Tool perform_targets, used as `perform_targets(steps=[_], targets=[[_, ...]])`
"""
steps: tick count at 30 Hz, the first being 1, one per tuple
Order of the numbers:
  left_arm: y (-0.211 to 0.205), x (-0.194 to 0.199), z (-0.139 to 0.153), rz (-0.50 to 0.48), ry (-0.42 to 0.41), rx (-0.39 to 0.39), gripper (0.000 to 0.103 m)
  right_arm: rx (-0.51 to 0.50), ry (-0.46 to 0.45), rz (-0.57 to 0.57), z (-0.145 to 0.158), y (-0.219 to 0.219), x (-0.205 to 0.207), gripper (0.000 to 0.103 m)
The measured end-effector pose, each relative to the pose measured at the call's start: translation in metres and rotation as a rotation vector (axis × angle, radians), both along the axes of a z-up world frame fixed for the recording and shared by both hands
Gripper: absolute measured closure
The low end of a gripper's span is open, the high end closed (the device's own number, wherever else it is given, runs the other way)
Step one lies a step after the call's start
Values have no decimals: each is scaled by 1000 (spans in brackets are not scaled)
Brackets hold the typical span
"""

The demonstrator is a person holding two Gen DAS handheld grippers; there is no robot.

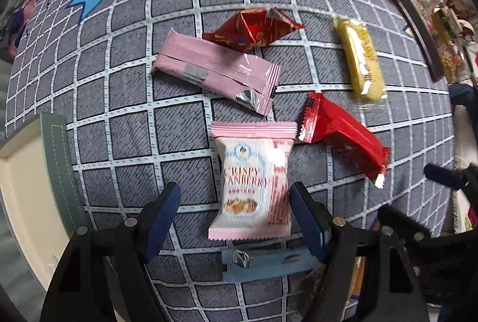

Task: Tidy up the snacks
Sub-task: 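Grasp another pink Crispy Cranberry packet with left tool while right tool grasps red wrapped bar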

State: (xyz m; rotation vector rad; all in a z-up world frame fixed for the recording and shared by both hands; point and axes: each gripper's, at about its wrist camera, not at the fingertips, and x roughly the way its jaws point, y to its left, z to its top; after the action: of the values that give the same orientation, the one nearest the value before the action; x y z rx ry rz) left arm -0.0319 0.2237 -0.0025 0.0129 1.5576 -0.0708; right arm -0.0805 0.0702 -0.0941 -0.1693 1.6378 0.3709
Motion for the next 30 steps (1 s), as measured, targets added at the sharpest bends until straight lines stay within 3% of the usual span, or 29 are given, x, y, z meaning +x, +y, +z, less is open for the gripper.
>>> perform_targets(steps=[6,10,14,16,19,25,27,30], targets=[[-11,7,-9,-8,-15,24,25,23,3,-5,11,1,39,14],[-24,11,-4,-47,-41,26,56,39,10,4,28,23,55,14],[2,-1,4,-27,-42,3,59,61,34,19,43,55,113,14],[12,-10,2,-11,-34,-5,59,53,53,44,35,69,122,14],[20,-22,1,5,-26,-12,59,3,8,121,33,99,124,15],[31,-49,15,-4,-62,-11,59,-79,-27,215,37,130,119,40],[34,-58,24,-7,-67,-16,59,-72,-42,205,44,130,116,81],[39,-73,36,-3,-78,-19,59,-29,-6,148,54,106,106,81]])
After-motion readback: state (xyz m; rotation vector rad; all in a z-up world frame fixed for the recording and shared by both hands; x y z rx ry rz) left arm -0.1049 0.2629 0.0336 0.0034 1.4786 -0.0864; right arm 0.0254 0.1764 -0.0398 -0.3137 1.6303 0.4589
